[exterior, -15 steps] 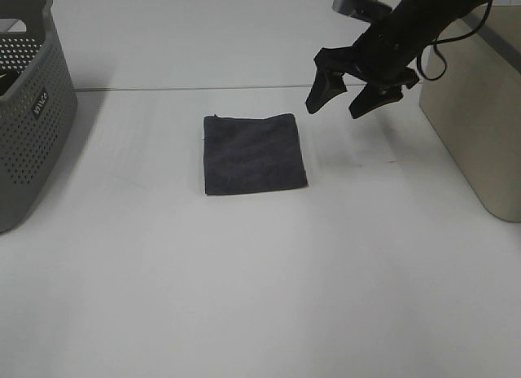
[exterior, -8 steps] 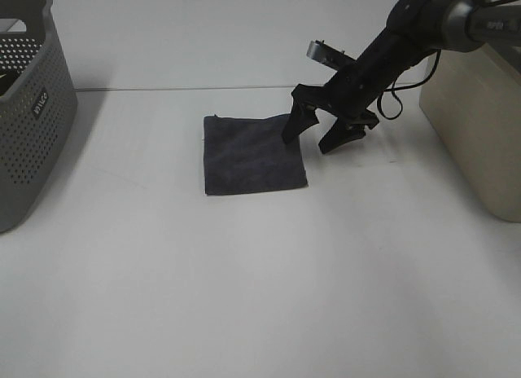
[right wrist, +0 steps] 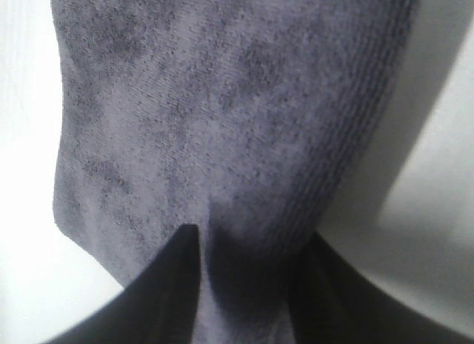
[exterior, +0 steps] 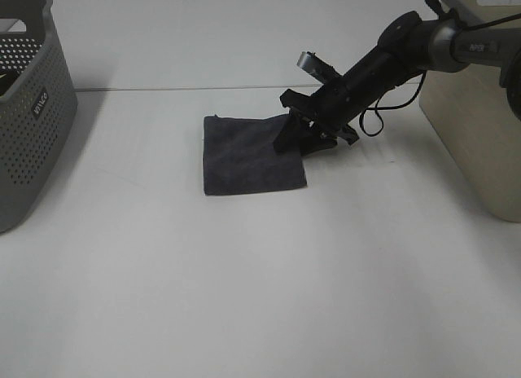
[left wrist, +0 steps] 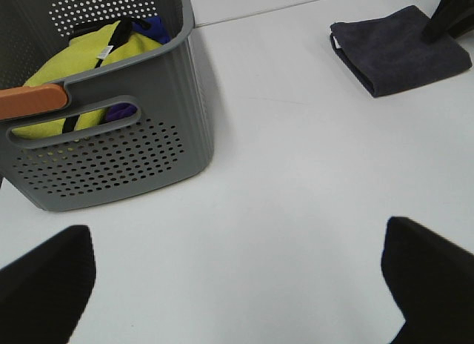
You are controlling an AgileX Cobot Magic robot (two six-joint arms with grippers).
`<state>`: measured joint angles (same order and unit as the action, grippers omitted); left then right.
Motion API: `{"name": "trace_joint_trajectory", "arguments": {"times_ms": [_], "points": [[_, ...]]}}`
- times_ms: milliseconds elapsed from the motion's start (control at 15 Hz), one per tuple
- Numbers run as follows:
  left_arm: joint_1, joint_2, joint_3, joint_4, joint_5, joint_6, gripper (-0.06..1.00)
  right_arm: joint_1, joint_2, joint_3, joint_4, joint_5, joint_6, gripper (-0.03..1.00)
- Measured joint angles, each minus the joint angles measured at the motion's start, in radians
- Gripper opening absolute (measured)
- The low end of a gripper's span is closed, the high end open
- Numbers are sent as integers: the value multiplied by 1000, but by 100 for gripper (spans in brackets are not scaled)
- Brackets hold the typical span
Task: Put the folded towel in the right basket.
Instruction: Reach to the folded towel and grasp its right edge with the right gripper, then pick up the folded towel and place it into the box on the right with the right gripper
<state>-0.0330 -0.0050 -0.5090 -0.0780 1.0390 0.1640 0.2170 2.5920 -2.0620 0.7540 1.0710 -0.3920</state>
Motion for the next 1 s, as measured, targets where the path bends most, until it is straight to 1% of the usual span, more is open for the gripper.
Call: {"name": "trace_joint_trajectory", "arguments": {"times_ms": [133,200,400,600,667,800,1000], "points": [[0,0,0,0,0,0,99,3,3,0,0,-1,-2,11],[0,0,0,0,0,0,99,3,3,0,-3,-1,-2,5],[0,0,0,0,0,0,99,5,-10,0,-17,-3,-2,4],[0,0,0,0,0,0,99,6,-88,0,-60,-8,-2,4],[0,0,0,0,0,0,99,7,-191,0,-131,-5,-3,4],[0,0,0,0,0,0,99,7,-306,0,-234,14,4,4],[0,0,0,0,0,0,99,2,-481,0,-450,16,89,4]]}}
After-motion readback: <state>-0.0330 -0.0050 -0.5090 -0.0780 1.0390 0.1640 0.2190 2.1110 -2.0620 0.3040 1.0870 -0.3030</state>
